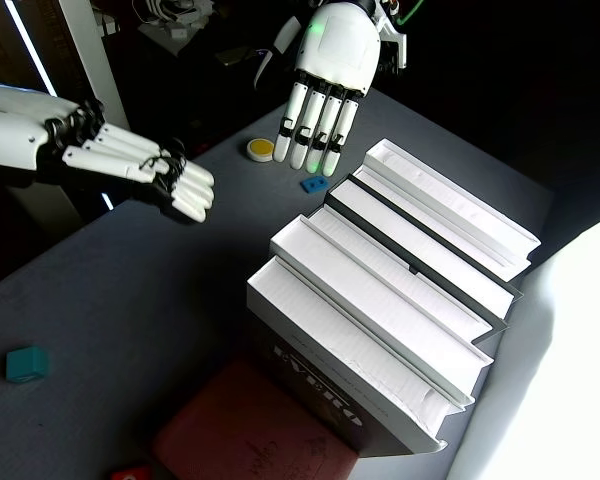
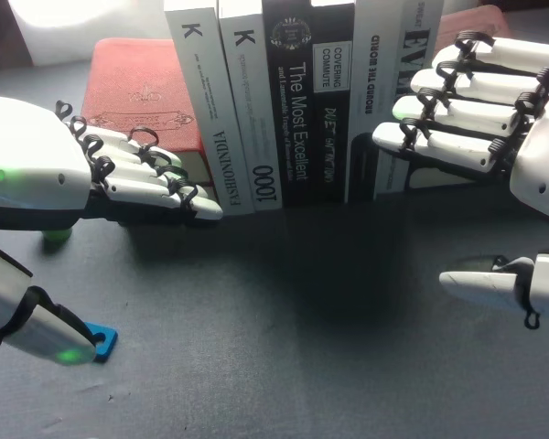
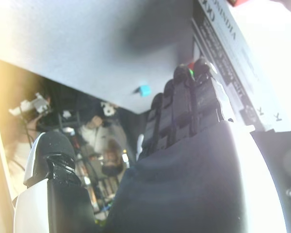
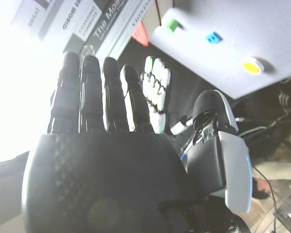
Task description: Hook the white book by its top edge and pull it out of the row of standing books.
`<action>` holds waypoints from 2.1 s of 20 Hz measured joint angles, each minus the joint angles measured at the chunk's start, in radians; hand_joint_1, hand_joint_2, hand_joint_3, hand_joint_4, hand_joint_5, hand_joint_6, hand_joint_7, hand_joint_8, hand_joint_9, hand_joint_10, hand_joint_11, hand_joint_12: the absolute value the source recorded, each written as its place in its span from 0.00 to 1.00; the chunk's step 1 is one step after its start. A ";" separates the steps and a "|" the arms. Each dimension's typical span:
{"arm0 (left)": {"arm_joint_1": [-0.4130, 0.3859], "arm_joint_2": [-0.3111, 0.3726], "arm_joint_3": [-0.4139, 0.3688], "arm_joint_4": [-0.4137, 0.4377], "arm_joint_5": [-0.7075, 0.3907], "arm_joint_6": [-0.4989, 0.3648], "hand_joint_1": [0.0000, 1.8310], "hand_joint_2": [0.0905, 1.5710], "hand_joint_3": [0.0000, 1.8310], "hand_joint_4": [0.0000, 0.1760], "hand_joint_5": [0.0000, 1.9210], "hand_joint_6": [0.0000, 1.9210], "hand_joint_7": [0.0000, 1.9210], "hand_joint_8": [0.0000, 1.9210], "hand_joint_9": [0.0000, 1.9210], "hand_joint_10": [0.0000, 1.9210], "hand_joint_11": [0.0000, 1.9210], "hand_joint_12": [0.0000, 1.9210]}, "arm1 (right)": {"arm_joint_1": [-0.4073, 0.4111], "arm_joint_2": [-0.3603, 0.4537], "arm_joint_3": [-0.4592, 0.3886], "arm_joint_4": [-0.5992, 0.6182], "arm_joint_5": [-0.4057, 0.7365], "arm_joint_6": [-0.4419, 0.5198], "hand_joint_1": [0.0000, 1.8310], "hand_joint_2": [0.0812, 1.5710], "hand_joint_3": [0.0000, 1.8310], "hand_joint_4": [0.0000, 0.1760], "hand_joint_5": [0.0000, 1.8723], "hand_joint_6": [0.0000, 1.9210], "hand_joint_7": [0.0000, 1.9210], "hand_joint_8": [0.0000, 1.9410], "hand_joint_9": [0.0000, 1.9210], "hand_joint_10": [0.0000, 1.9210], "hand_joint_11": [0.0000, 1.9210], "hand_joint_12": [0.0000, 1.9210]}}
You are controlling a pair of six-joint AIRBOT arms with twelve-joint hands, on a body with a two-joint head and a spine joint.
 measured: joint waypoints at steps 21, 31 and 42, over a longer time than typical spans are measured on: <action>0.000 0.000 0.009 0.001 -0.004 0.000 0.00 0.62 0.11 0.00 0.00 0.00 0.00 0.00 0.00 0.00 0.00 0.00 | 0.089 -0.216 -0.119 0.529 0.449 -0.611 0.00 0.63 0.00 0.00 0.00 0.00 0.00 0.00 0.00 0.00 0.00 0.00; 0.000 0.000 0.009 0.000 -0.003 0.000 0.00 0.61 0.10 0.00 0.00 0.00 0.00 0.00 0.00 0.00 0.00 0.00 | 0.156 -0.299 0.019 0.572 0.462 -0.599 0.00 0.63 0.00 0.00 0.00 0.00 0.00 0.00 0.00 0.00 0.00 0.00; 0.000 0.000 0.009 0.000 0.001 0.000 0.00 0.64 0.03 0.00 0.00 0.00 0.00 0.00 0.00 0.00 0.00 0.00 | 0.212 -0.412 0.168 0.661 0.434 -0.581 0.00 0.63 0.00 0.00 0.00 0.00 0.00 0.00 0.00 0.00 0.00 0.00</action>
